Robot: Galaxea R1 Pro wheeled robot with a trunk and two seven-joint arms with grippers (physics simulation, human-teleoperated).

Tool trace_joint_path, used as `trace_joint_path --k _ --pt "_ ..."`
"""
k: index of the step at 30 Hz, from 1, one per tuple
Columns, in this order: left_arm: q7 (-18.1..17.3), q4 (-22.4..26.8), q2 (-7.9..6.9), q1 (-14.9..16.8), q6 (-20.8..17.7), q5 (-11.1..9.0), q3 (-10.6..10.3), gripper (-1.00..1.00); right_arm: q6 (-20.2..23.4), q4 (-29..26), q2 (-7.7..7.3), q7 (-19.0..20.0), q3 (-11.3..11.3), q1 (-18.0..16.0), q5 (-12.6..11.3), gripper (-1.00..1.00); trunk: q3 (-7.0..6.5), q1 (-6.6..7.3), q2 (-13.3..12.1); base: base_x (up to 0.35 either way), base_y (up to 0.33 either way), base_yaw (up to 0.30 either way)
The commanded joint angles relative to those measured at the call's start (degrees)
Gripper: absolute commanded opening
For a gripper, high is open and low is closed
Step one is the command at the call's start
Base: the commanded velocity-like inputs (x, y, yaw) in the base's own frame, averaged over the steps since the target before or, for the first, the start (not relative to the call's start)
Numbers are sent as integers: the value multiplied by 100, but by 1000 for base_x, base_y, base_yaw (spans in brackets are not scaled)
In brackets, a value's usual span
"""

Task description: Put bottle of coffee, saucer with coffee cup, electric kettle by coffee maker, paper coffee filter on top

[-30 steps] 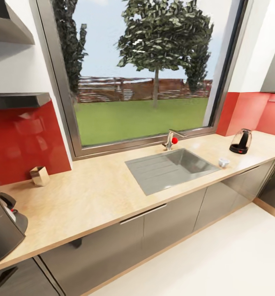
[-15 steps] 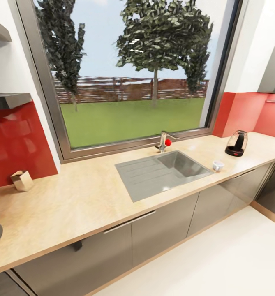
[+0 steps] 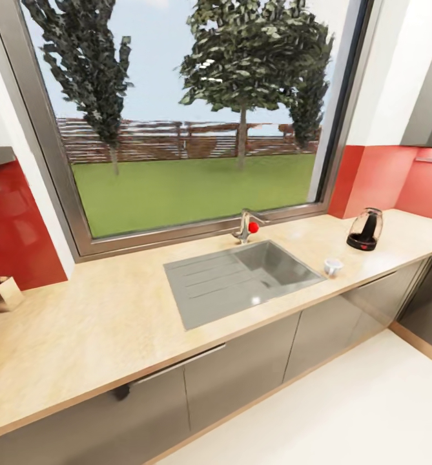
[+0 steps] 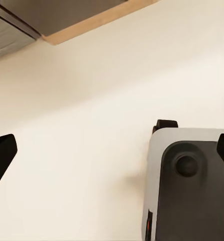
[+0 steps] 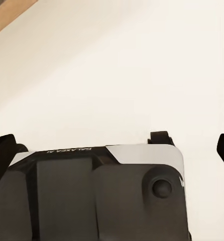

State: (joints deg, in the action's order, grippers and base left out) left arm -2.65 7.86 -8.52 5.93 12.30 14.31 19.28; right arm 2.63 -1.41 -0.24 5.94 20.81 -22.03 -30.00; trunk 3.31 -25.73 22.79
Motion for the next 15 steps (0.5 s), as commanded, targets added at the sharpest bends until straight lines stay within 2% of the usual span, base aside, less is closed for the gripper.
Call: trace_joint_path --k 1,15 --pt "-25 -3 0 5 21 46 50 100 27 -8 -3 12 46 -3 -58 100 13 -5 12 182 -239 0" --pt "-25 -3 17 5 21 46 53 100 27 -8 -3 12 46 -3 -58 100 13 -5 12 169 -240 0"
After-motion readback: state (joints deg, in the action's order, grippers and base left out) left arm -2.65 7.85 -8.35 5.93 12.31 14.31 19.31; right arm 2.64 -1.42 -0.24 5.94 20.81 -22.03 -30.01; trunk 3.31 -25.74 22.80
